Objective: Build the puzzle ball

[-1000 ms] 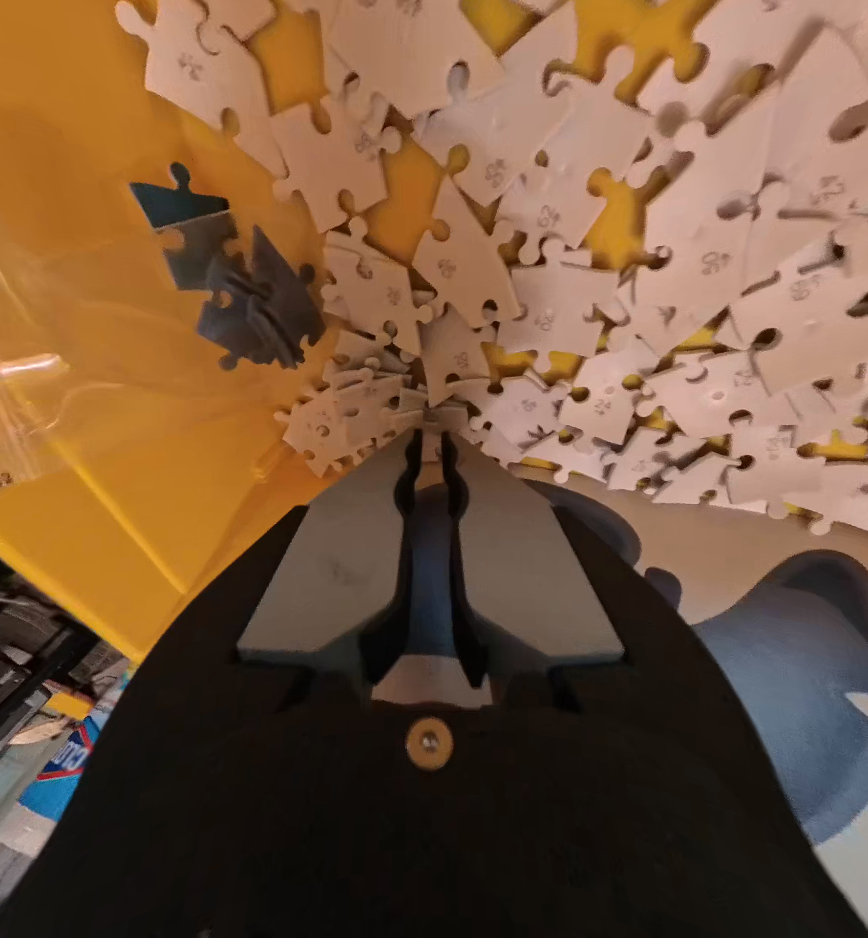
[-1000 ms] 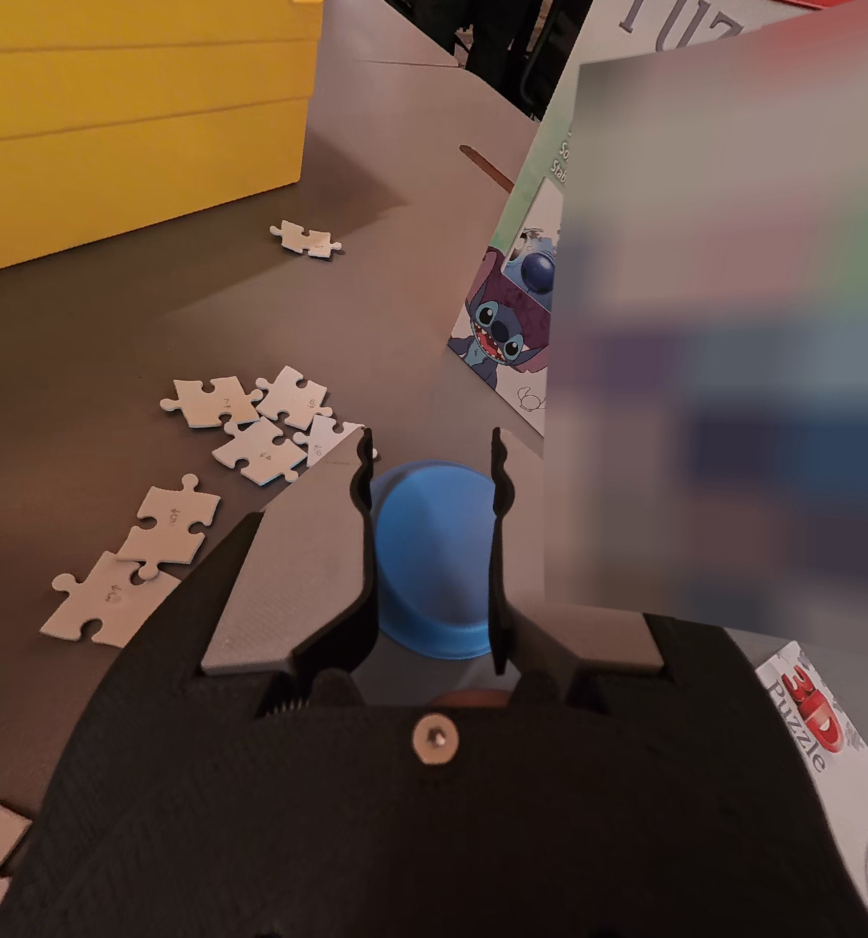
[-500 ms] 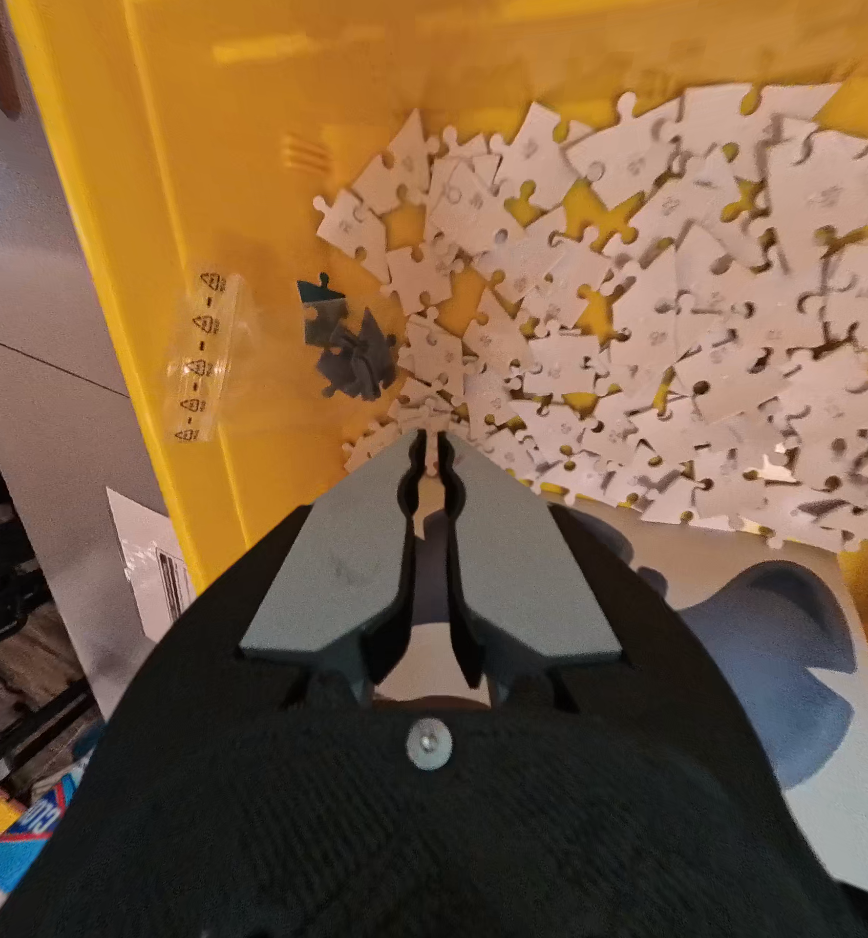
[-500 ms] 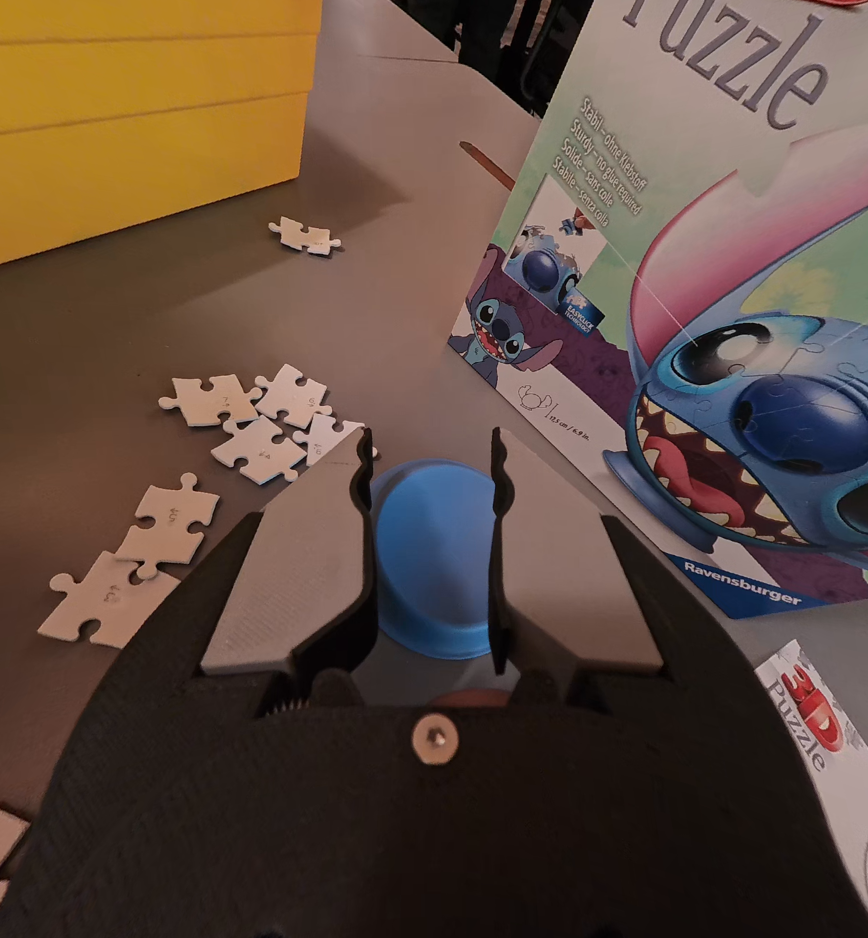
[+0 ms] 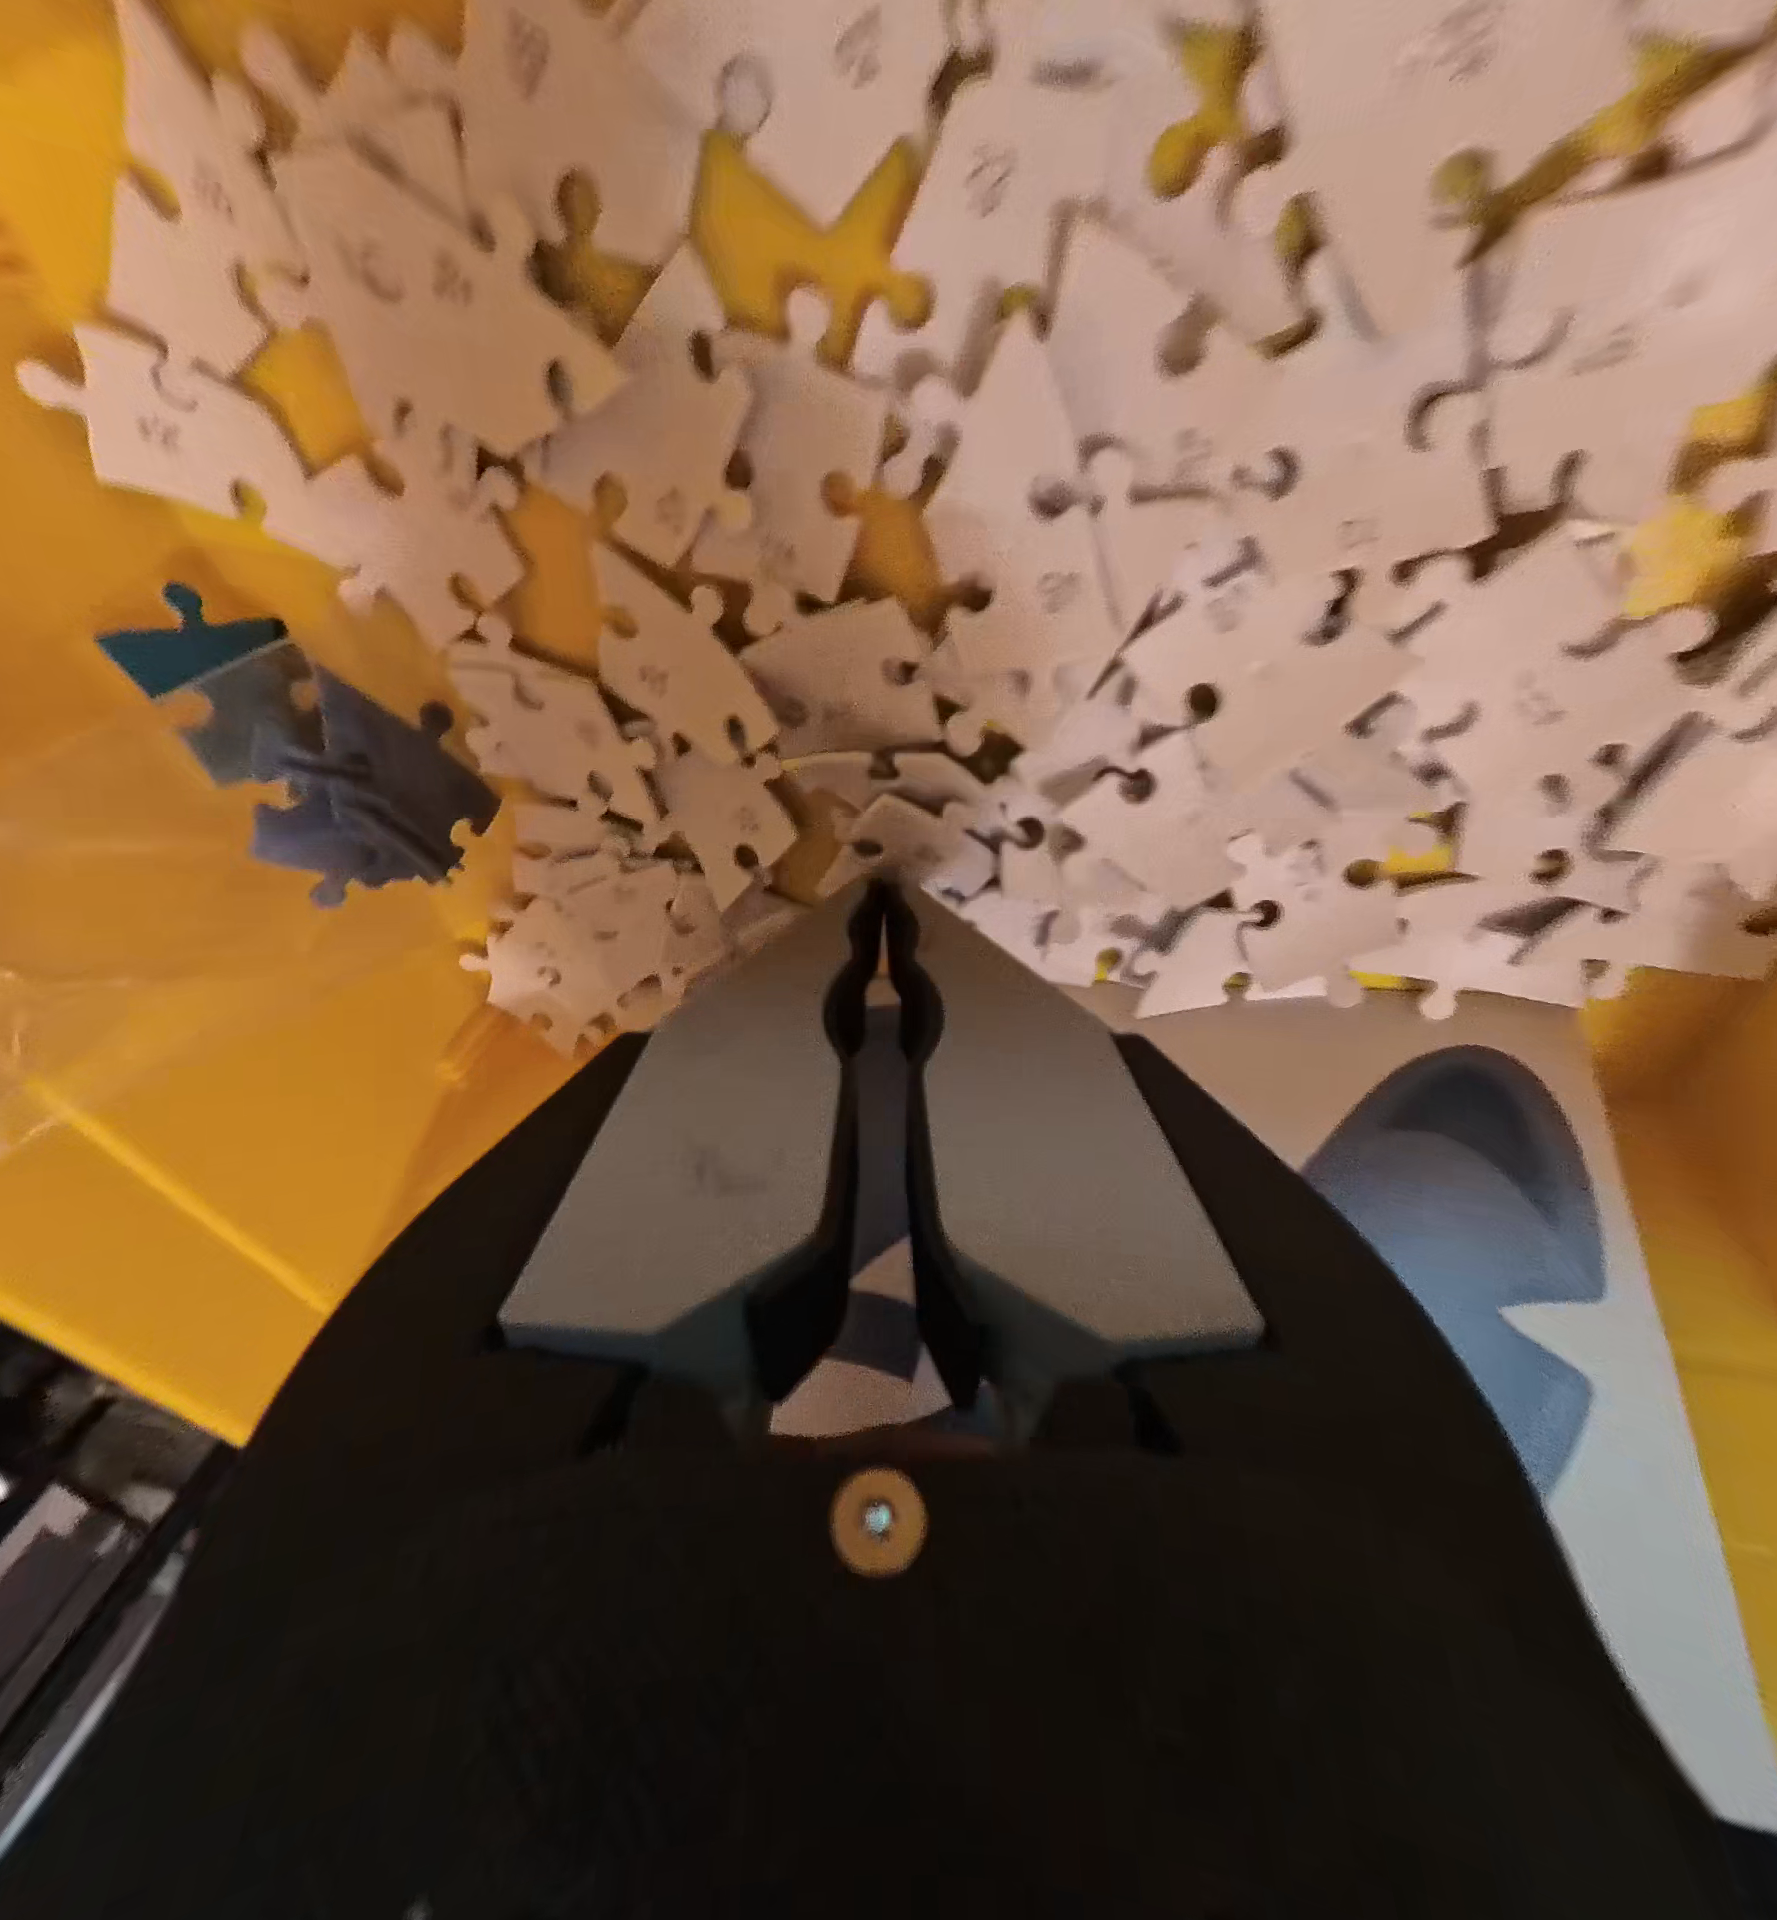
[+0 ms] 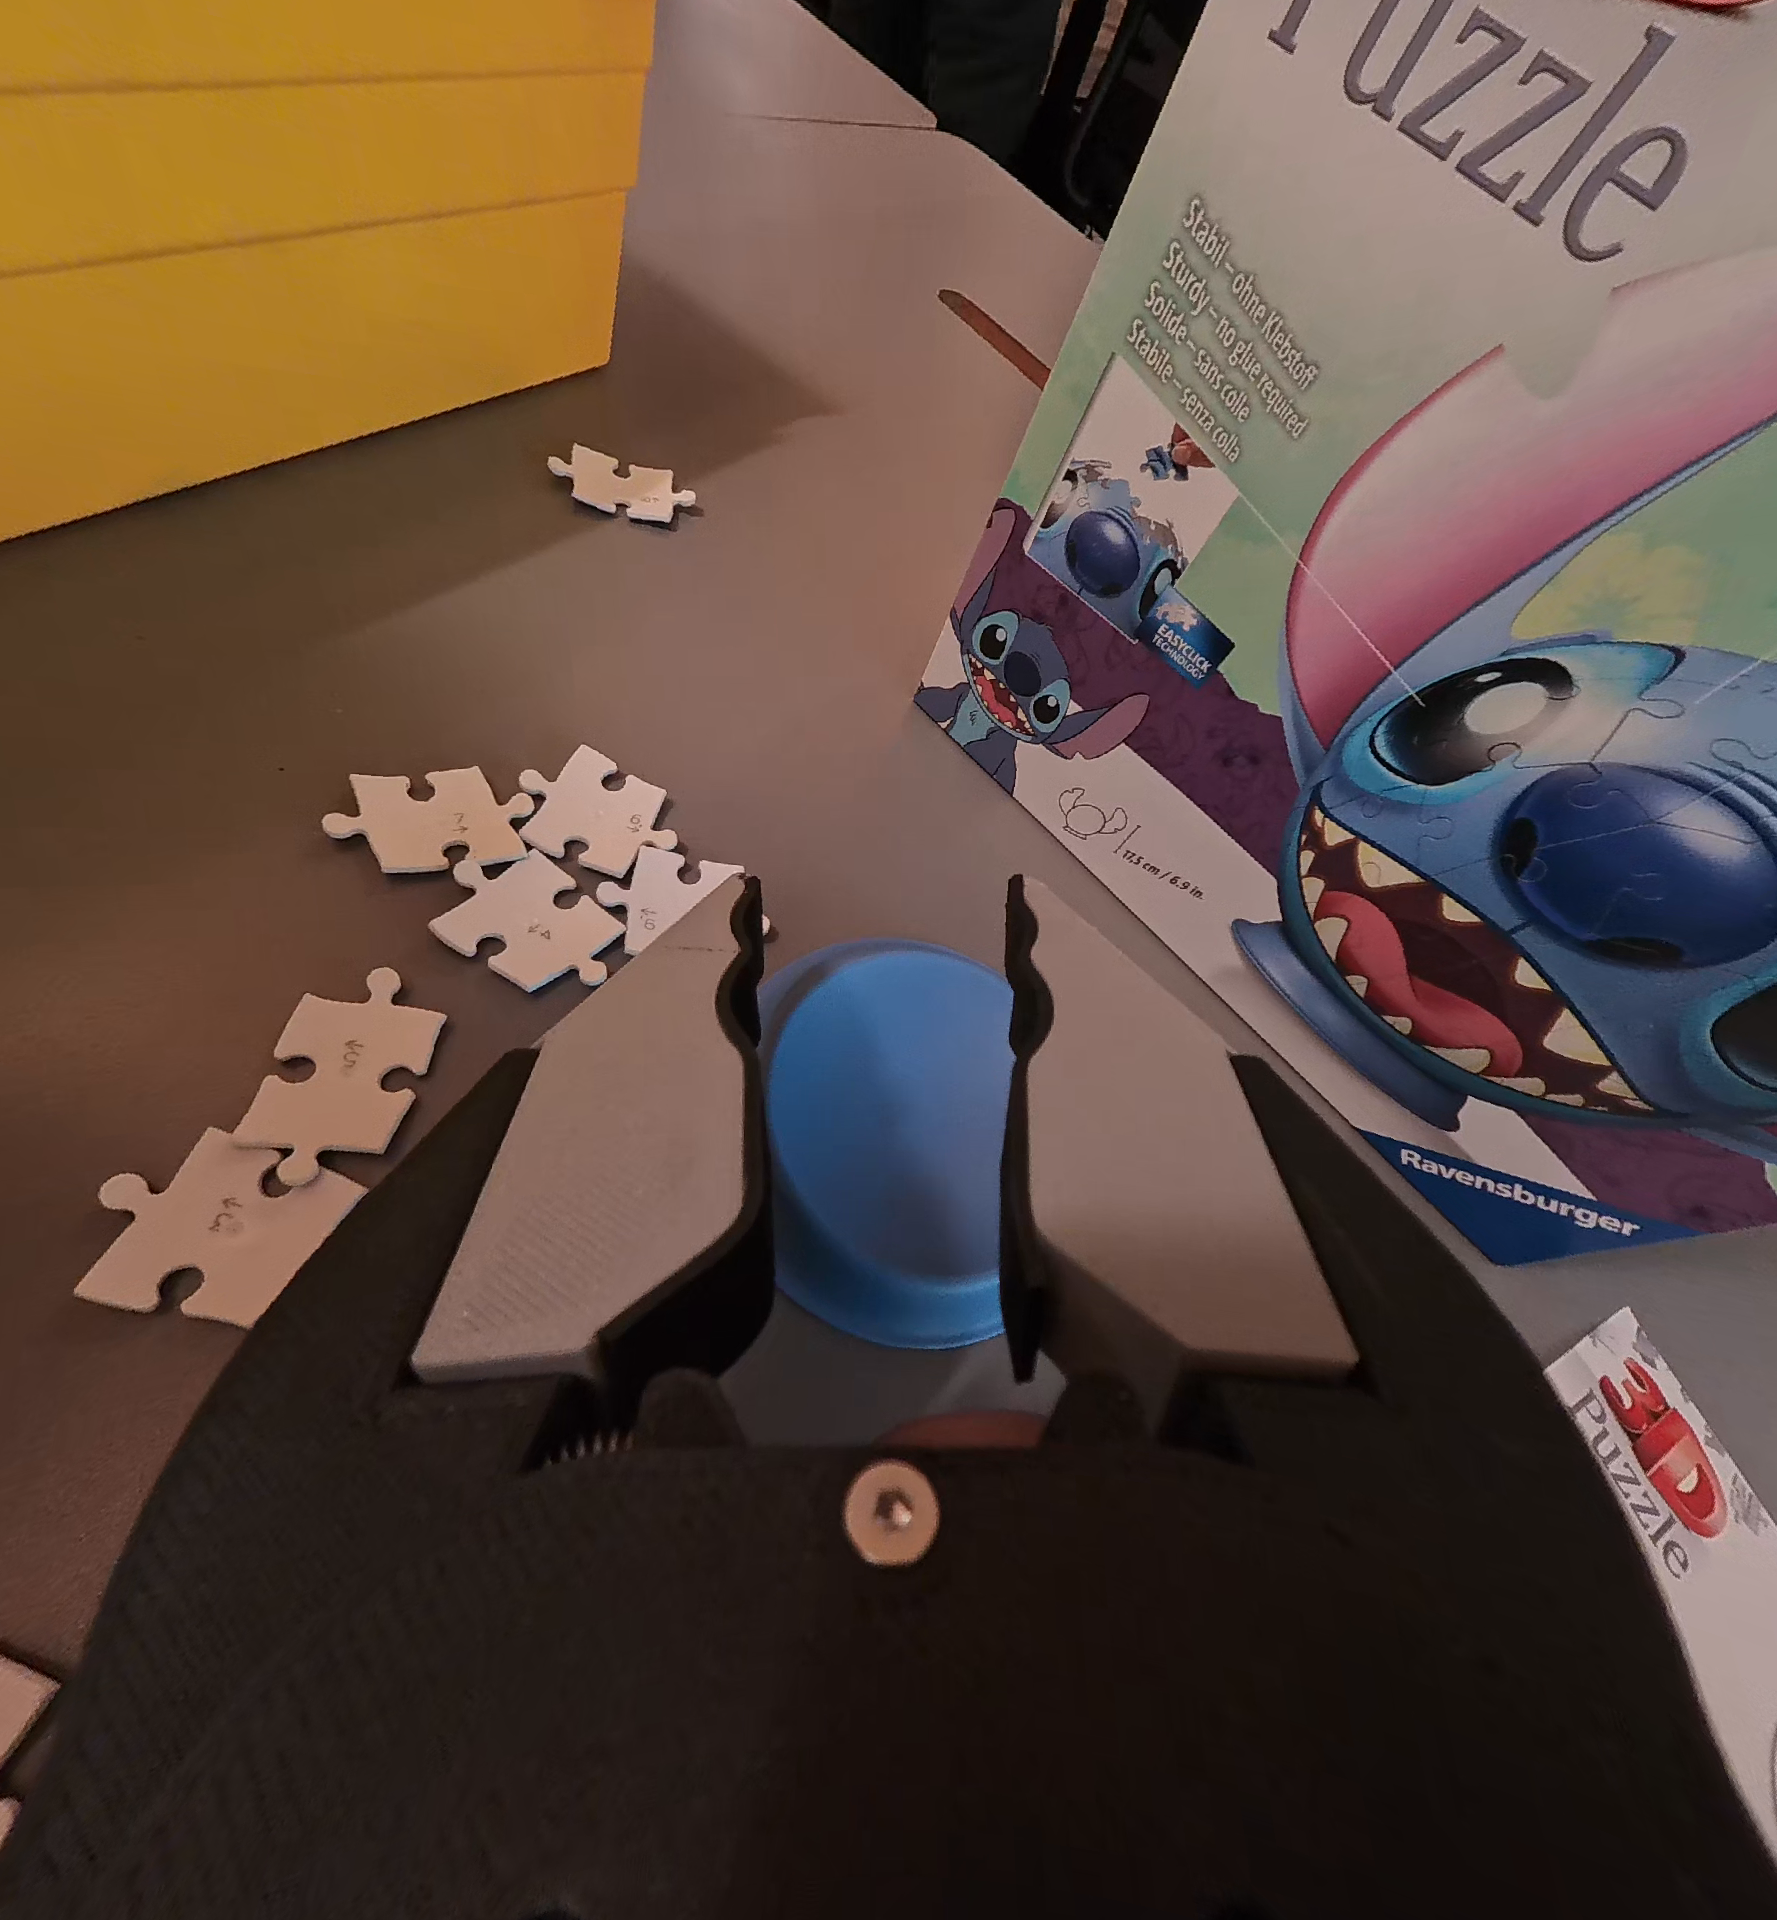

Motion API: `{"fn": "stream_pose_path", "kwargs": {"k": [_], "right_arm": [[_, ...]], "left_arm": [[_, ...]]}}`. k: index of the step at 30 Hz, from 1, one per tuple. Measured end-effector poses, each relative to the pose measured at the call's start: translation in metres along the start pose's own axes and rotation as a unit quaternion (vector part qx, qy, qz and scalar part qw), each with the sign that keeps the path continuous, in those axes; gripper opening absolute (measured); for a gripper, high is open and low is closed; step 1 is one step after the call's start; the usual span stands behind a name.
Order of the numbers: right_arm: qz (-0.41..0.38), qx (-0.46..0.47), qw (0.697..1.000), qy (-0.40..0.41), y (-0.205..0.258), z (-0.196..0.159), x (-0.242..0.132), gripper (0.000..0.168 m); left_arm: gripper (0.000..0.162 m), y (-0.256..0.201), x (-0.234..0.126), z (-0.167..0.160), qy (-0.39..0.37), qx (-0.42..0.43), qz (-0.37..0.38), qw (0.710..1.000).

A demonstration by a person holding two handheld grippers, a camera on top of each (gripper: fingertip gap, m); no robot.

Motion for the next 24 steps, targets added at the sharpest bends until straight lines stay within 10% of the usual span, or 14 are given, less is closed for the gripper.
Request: {"fn": "stream_pose_path", "kwargs": {"k": [11,17,21,24], "right_arm": [[-0.007,0.022,1.000,-0.010,-0.005,0.005,0.000,0.042],[0.081,0.161,0.967,-0.182,0.016,0.117,-0.011,0.008],[0.133,0.130,0.973,-0.137,0.058,0.163,0.024,0.000],[0.152,0.060,0.985,-0.055,0.097,0.177,0.062,0.000]], "left_arm": [[0.010,0.081,-0.080,0.022,-0.220,-0.137,0.167,0.951],[0.009,0.125,-0.172,0.024,-0.384,-0.207,0.310,0.845],[0.003,0.155,-0.236,-0.011,-0.474,-0.317,0.396,0.720],[0.002,0.154,-0.249,-0.027,-0.505,-0.354,0.376,0.692]]}}
Point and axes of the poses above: each gripper's, where its closed fingertips meet, x out along the fingers, z out of its top, y = z × x across the jaws, the point moved 1 cm from there along -x, back along the fingers, and after that the axes turned 10 degrees about -y, right-handed, at the moved point
